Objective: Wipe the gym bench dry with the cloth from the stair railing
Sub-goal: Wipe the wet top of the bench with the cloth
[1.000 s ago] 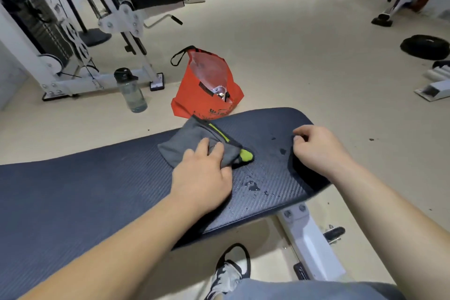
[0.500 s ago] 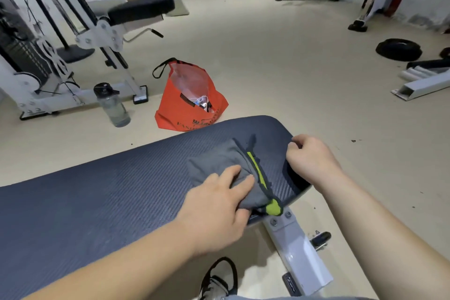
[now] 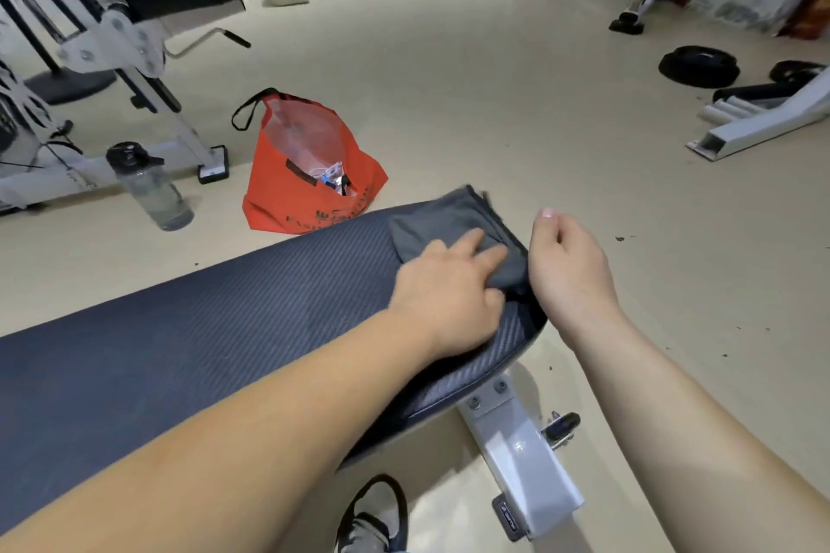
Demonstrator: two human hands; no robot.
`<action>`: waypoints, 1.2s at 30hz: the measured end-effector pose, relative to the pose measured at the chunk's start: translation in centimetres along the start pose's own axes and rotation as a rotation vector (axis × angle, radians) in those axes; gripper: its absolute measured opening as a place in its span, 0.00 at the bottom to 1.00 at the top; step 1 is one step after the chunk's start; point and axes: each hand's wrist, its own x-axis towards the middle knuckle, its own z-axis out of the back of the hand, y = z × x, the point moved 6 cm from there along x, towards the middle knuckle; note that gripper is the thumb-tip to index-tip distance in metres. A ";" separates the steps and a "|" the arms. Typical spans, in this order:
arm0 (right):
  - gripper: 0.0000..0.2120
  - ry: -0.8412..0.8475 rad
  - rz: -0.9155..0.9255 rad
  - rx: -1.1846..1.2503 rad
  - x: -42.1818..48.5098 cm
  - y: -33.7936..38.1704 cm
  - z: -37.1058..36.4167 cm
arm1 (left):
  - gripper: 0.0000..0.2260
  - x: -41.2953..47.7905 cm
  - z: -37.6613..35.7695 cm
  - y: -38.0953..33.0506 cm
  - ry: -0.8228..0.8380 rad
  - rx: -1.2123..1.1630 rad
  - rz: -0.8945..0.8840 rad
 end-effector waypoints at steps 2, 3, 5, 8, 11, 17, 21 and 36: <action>0.21 0.016 0.002 -0.018 0.0 -0.2 0.0 | 0.26 -3.7 -0.2 -1.8 0.026 -0.013 -0.159; 0.22 0.033 -0.002 -0.035 -0.1 -0.3 0.0 | 0.26 -5.2 -0.1 -1.7 0.043 -0.010 -0.220; 0.25 0.071 -0.015 -0.059 -0.3 -0.8 0.0 | 0.27 -6.5 0.7 0.1 0.055 0.021 -0.277; 0.25 0.114 -0.007 -0.051 -1.1 -0.7 0.2 | 0.27 -5.3 1.6 5.6 0.026 0.093 -0.148; 0.24 0.142 0.042 -0.054 -1.7 0.3 0.2 | 0.24 -4.2 2.3 9.6 -0.054 0.121 0.216; 0.24 0.152 0.132 -0.070 -2.3 2.5 -0.7 | 0.27 -10.9 0.7 0.6 -0.016 0.019 -0.055; 0.20 0.179 0.149 -0.089 -3.1 2.7 -0.7 | 0.27 -11.2 1.5 3.0 0.065 -0.013 -0.232; 0.31 1.042 0.387 -0.065 -10.5 8.3 -1.0 | 0.10 -14.3 4.9 5.8 0.250 -1.543 0.449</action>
